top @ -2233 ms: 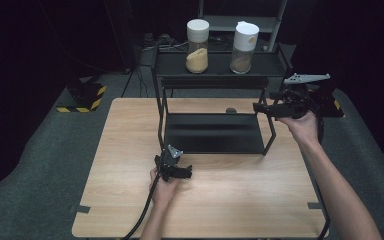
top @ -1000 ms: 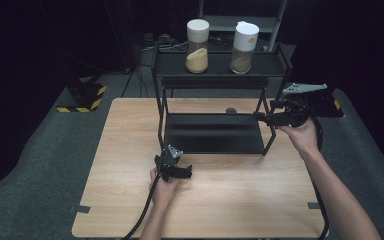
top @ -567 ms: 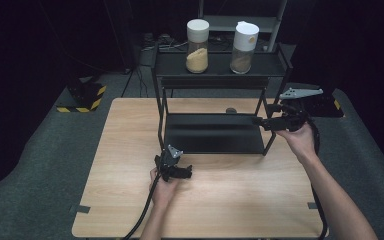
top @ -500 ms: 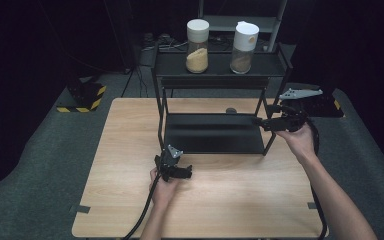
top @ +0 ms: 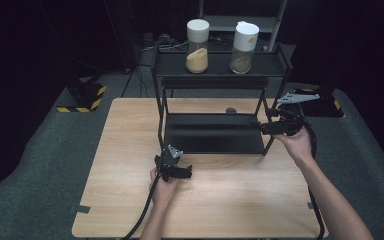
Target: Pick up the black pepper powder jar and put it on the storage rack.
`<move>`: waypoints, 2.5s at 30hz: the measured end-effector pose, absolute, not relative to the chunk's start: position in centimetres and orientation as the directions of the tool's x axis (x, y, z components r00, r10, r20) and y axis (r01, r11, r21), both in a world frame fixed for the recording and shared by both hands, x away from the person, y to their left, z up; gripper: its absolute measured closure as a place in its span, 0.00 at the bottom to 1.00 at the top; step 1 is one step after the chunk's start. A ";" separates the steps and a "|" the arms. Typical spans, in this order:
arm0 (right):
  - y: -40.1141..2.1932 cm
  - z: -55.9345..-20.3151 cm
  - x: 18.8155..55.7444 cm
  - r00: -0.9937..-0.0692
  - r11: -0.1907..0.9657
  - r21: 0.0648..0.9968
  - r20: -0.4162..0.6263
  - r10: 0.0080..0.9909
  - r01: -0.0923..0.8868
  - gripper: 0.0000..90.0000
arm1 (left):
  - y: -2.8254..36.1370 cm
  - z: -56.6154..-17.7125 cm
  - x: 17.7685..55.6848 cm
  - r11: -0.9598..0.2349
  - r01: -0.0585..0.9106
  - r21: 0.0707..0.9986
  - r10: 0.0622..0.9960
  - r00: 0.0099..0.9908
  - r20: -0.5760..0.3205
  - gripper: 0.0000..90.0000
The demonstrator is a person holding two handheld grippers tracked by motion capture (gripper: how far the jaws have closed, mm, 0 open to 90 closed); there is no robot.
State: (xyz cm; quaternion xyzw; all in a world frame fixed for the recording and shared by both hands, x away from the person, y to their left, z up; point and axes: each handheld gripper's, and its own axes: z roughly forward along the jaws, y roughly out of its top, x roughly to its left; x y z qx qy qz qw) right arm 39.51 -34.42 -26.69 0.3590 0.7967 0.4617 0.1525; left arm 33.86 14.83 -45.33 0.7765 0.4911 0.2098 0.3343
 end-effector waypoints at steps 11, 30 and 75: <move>-34.5 -28.0 39.7 -0.692 0.302 0.841 0.115 0.712 0.450 0.14 | 14.8 -45.3 33.9 -0.294 0.622 0.725 0.903 0.430 -0.003 0.04; -34.5 -30.5 39.5 -0.686 0.295 0.830 0.138 0.715 0.474 0.14 | 14.8 -45.3 33.9 -0.294 0.622 0.725 0.903 0.430 -0.002 0.04; -33.1 -34.1 39.0 -0.684 0.305 0.821 0.137 0.716 0.483 0.15 | 14.8 -45.4 33.8 -0.293 0.621 0.727 0.903 0.429 -0.003 0.04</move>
